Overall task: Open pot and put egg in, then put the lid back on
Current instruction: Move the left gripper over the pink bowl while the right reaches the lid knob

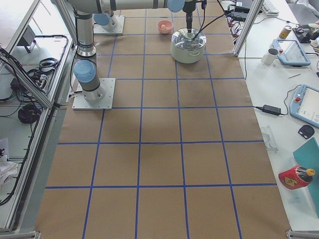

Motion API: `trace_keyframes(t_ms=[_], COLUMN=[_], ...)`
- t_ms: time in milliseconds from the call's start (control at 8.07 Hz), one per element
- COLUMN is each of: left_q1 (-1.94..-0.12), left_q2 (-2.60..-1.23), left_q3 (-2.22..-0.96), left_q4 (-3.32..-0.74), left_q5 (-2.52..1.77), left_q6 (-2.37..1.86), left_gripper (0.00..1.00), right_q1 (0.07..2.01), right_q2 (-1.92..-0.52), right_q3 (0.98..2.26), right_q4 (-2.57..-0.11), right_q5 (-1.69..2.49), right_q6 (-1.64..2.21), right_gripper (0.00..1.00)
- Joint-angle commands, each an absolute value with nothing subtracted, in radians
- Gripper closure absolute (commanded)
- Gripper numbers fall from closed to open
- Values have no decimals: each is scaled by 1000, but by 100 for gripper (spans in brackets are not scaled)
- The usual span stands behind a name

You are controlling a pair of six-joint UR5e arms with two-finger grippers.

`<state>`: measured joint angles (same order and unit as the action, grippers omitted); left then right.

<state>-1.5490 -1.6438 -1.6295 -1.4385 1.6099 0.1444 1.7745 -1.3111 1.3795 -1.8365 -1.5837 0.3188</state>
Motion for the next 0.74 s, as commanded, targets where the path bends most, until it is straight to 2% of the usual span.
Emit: trace_keyframes(t_ms=[0, 372, 620], left_q1=[-1545, -1545, -1498], left_q2=[-1742, -1824, -1868], left_q3=[-1713, -1828, -1839], left_q4=[-1341, -1209, -1181], left_q5=[1542, 1575, 1592], left_q6=[135, 137, 161], left_gripper=[0, 0, 0], right_q1=[1877, 1911, 1934], right_q2=[-1188, -1134, -1088], right_q3=[1356, 1358, 1358], right_q4=[-1980, -2020, -2045], right_q5=[-1585, -1588, -1609], right_q6=[435, 433, 431], right_gripper=[0, 0, 0])
